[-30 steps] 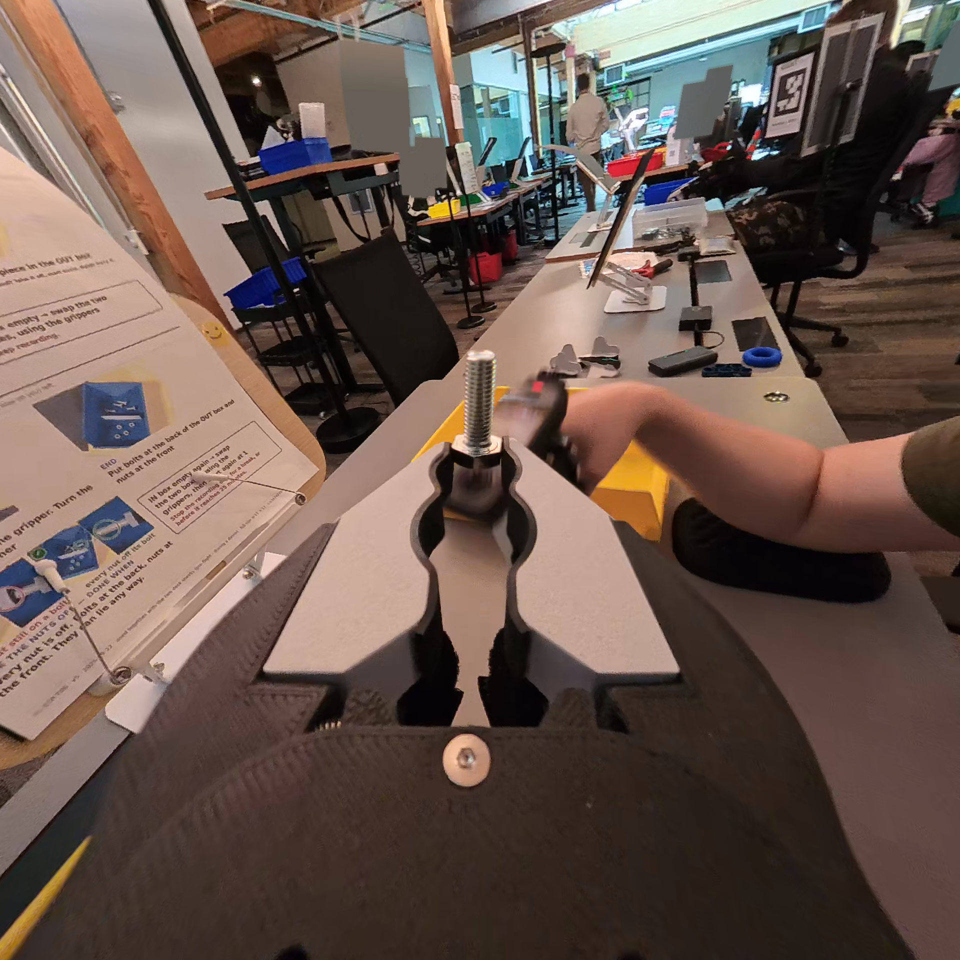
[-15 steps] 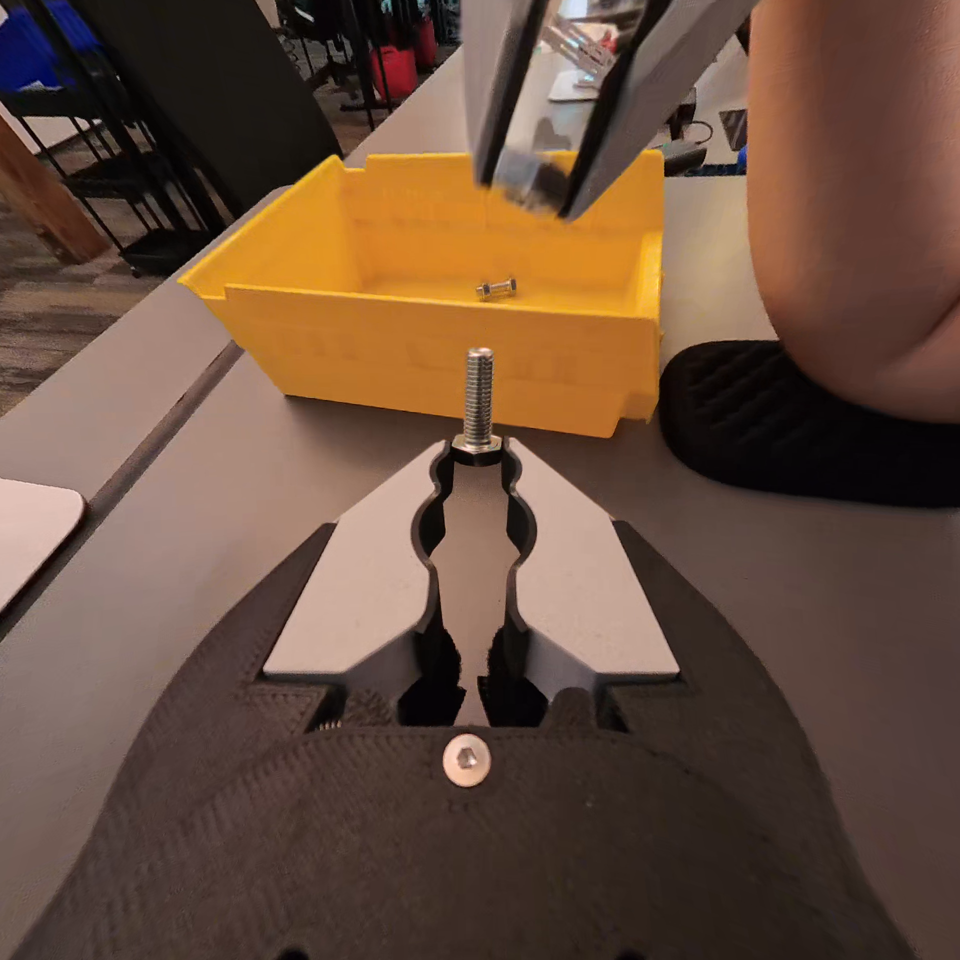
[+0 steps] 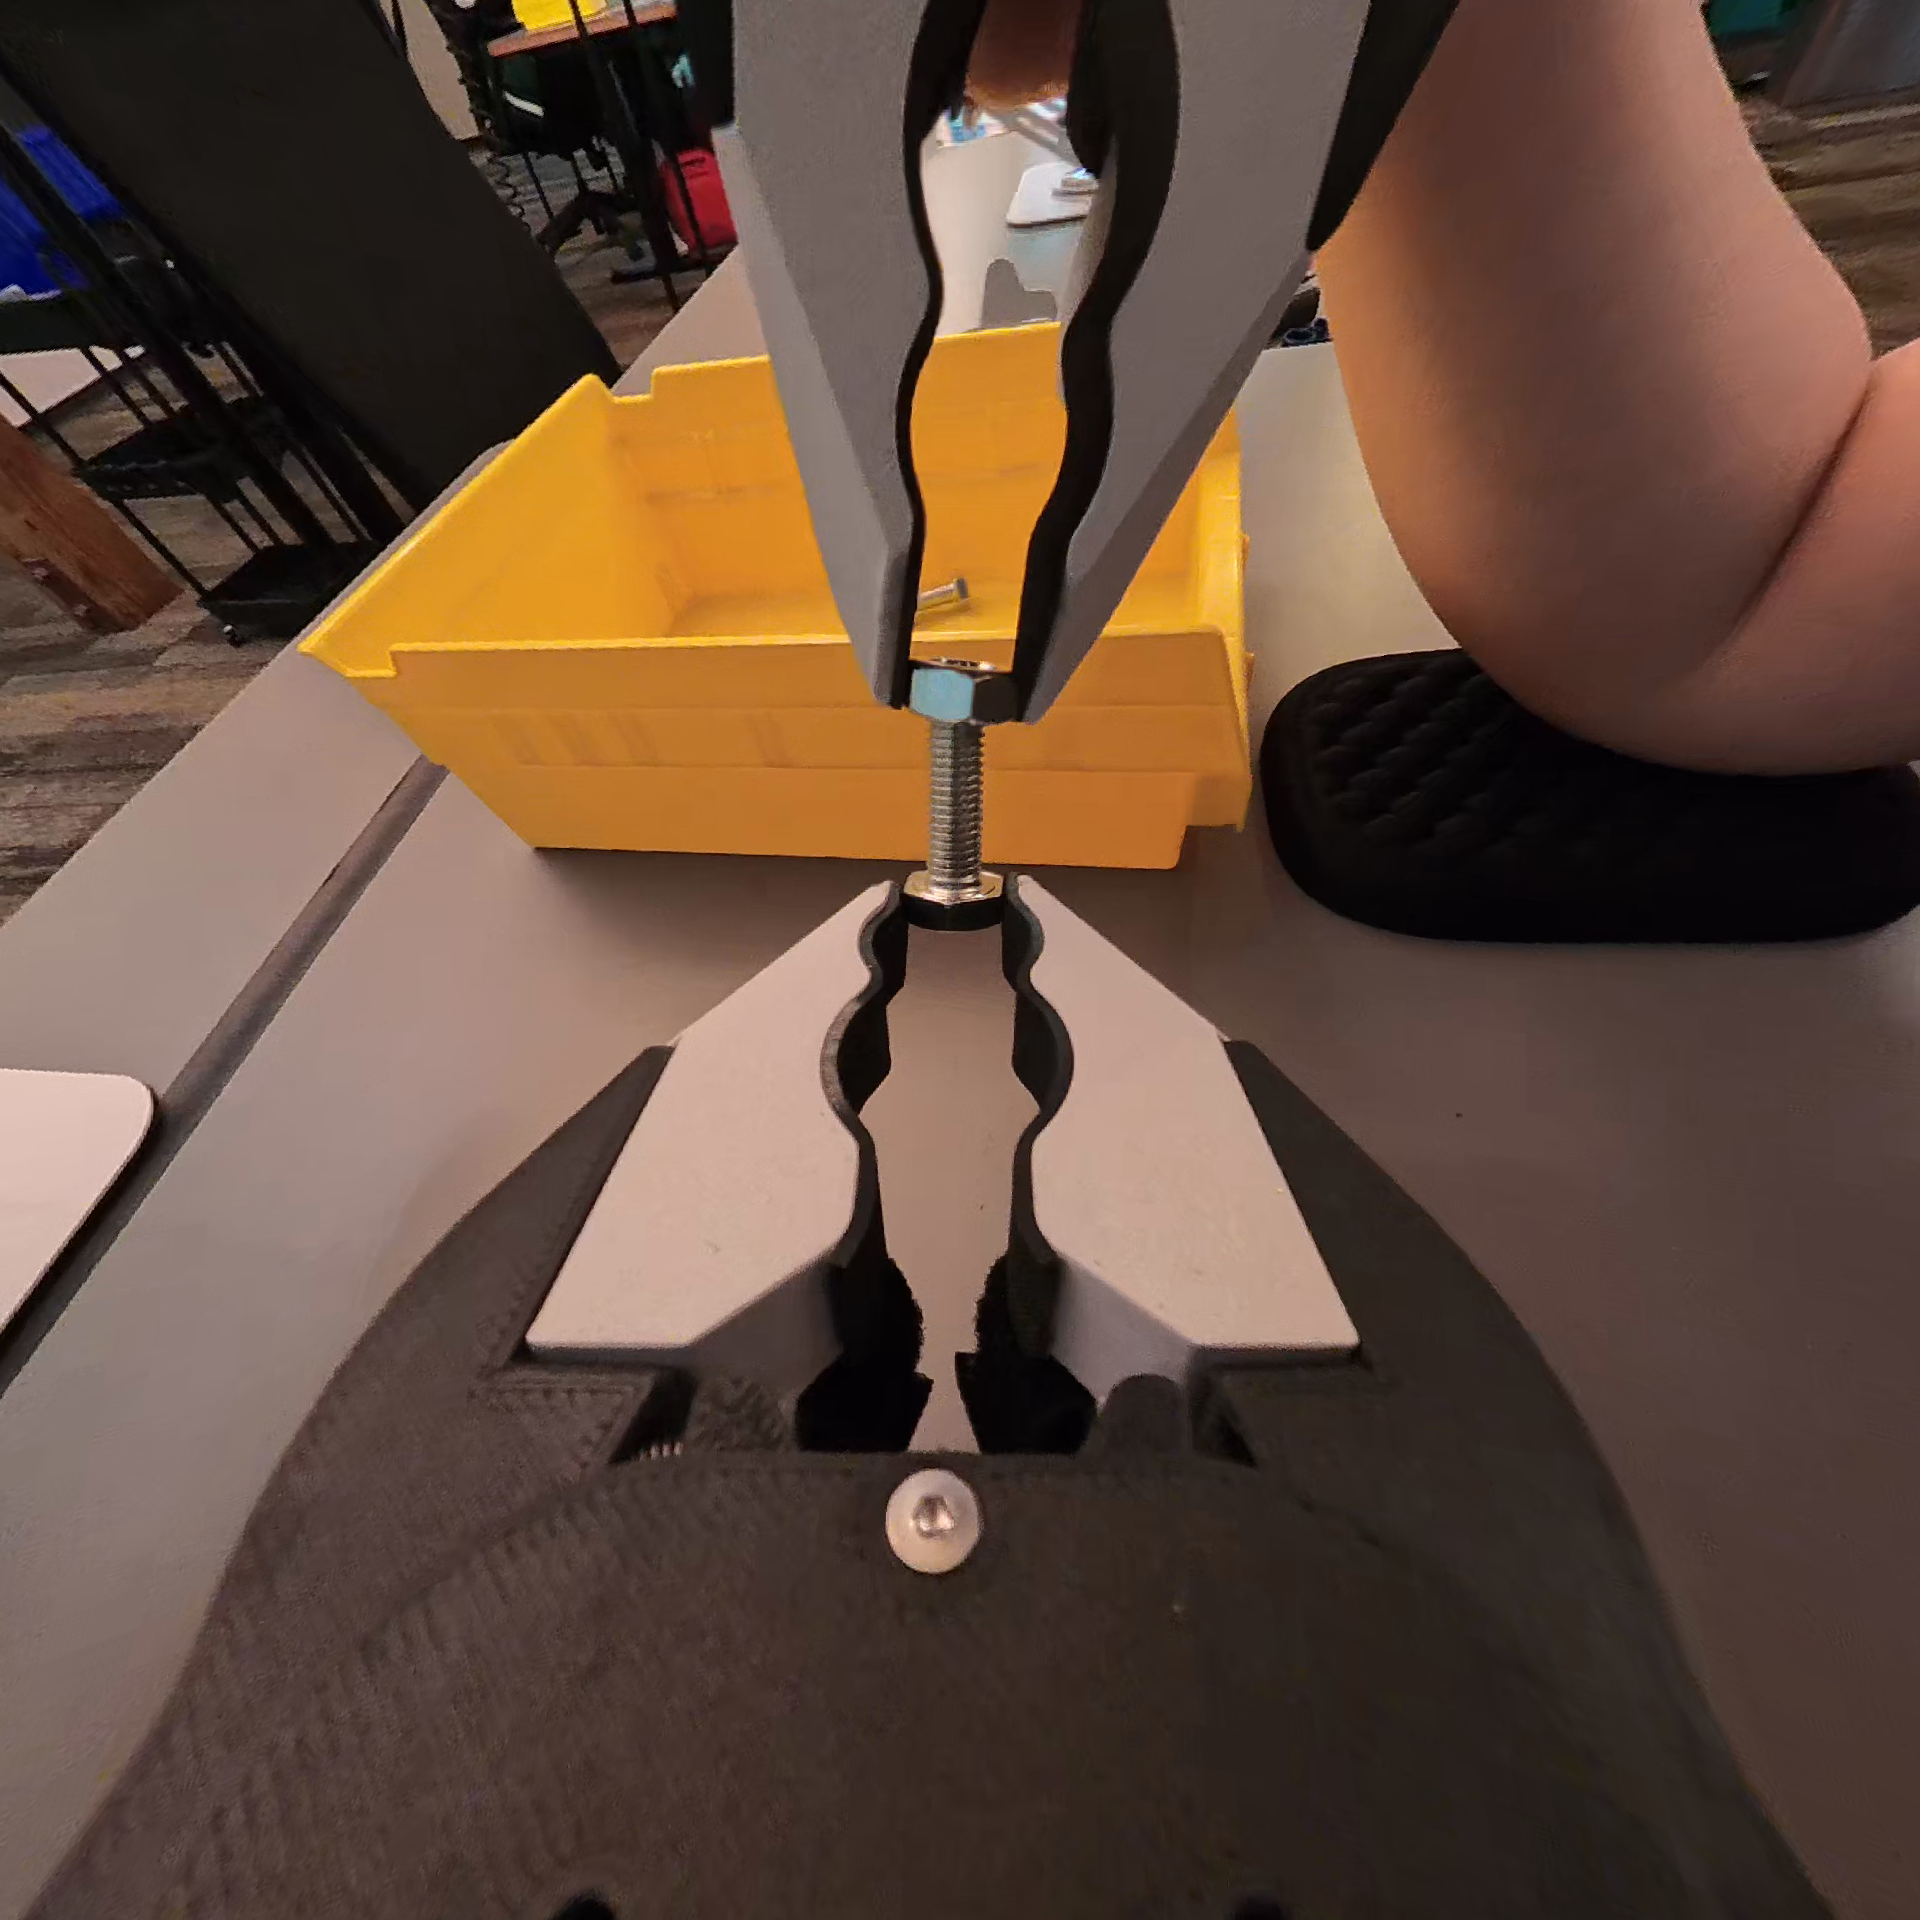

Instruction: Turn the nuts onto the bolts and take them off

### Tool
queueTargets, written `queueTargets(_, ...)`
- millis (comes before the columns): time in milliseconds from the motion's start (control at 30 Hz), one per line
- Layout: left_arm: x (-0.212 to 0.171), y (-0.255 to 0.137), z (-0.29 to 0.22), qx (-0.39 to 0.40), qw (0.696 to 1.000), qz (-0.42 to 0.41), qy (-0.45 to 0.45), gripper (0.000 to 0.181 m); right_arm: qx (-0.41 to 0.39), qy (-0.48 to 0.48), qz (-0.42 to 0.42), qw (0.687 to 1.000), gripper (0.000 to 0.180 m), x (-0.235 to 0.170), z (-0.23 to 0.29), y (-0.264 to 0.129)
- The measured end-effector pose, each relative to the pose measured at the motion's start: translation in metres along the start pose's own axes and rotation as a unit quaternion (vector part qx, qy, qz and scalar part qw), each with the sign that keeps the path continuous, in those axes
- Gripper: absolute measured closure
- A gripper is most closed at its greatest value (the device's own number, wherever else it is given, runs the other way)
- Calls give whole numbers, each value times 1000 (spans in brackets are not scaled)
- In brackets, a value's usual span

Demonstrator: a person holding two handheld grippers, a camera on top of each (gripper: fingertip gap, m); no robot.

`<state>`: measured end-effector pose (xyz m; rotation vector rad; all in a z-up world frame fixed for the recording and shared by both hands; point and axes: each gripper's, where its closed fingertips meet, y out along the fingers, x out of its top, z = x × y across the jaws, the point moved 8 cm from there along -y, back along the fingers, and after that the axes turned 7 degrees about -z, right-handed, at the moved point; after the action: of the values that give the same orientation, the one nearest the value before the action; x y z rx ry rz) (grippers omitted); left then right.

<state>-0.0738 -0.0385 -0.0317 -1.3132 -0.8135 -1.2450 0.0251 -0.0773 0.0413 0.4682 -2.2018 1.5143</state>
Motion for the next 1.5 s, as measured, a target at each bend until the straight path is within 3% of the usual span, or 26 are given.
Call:
queueTargets(33,0,0,-1,-7,1000,-1,2,165,3,-4,-2,1000,164,0,2,-1)
queueTargets(400,-3,1,-13,-106,994,17,-11,165,30,-69,28,997,163,5,25,2)
queueTargets(600,-4,2,-15,-101,994,28,12,165,28,-74,38,996,163,9,27,5)
queueTargets(1000,9,-14,13,24,1000,1,8,165,-27,174,-34,984,164,12,-20,-1)
queueTargets(1300,6,-20,29,126,991,27,43,165,-32,341,-45,938,164,8,-46,11)
queueTargets(1500,5,-21,31,145,987,35,63,165,-5,405,-71,911,164,7,-50,14)
